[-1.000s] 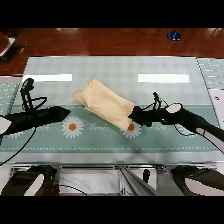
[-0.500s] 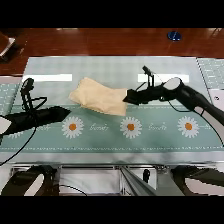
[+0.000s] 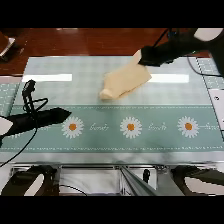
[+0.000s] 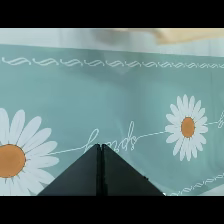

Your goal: Fold the shirts.

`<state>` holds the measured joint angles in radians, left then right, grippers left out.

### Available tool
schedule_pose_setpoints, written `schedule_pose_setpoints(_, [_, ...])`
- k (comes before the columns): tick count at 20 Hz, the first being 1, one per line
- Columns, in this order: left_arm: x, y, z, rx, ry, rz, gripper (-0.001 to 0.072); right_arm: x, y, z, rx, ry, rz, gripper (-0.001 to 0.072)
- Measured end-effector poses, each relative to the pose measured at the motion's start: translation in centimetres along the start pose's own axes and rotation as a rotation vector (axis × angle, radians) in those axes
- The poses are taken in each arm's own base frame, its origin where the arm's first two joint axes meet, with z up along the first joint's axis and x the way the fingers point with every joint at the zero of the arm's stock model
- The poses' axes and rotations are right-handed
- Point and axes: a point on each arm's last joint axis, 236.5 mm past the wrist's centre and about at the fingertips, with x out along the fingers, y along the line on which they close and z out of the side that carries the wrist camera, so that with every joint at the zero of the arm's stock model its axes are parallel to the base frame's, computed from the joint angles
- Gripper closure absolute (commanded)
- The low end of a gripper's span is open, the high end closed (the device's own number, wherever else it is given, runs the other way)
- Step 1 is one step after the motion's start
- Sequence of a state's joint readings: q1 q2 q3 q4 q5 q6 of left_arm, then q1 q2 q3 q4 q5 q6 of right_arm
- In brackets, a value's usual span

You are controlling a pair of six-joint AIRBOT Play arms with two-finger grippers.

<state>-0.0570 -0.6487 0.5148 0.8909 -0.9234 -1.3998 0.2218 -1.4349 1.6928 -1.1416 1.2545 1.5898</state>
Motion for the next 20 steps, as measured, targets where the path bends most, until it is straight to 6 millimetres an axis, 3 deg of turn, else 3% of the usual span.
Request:
schedule_pose_setpoints(6, [0.5,0.6,-1.0,-0.015,0.025,0.006,0.0687,-9.4,-7.0,3.2,0.115,-0.091,-0.154,0.0687])
schedule_pose_setpoints(10, [1.0,1.2,-2.1,-0.031,0.047,0.014,0.0687,-15.9,-12.4,2.9,0.255,-0.158,-0.251,0.0687])
schedule_pose_setpoints(15, [1.6,2.1,-3.4,-0.050,0.068,0.027,0.0687,-23.7,-18.4,-0.3,0.461,-0.226,-0.390,0.0687])
schedule_pose_setpoints(20, [1.9,2.5,-3.2,-0.055,0.050,0.036,0.0687,-29.8,-22.7,-7.0,0.653,-0.186,-0.590,0.0686])
